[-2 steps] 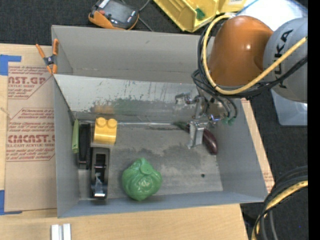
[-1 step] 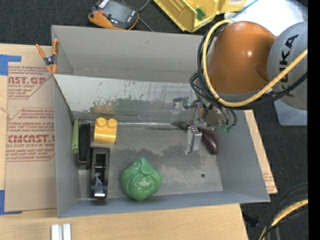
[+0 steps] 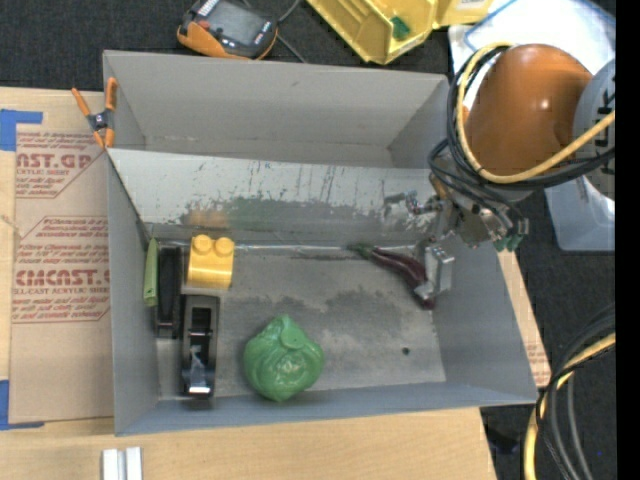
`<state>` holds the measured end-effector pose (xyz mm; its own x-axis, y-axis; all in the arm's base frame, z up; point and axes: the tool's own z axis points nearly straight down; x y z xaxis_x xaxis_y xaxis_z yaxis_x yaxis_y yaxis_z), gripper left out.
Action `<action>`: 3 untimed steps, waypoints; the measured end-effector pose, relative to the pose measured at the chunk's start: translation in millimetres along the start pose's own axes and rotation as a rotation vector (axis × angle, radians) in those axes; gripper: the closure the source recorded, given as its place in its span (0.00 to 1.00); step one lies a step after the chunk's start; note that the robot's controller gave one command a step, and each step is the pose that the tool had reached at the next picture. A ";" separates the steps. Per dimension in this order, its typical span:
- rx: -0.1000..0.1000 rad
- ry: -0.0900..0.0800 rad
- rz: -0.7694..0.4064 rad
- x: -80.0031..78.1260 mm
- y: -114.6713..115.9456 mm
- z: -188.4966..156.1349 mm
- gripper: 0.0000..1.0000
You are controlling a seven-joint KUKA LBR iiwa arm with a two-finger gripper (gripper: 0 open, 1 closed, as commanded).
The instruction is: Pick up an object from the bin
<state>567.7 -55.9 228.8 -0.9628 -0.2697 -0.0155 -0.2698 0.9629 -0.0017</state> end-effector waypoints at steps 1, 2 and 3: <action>0.000 0.002 -0.013 1.2 -16.8 -1.8 0.00; 0.001 -0.002 -0.062 -10.8 3.1 -117.5 0.00; -0.001 0.002 -0.251 -13.3 5.5 -12.7 0.00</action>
Offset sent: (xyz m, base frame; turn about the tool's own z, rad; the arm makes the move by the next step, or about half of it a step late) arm 0.0071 0.0067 0.1173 -0.0658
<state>578.8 -47.1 241.7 -0.8656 -0.5006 -0.0130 -0.5006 0.8657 -0.0042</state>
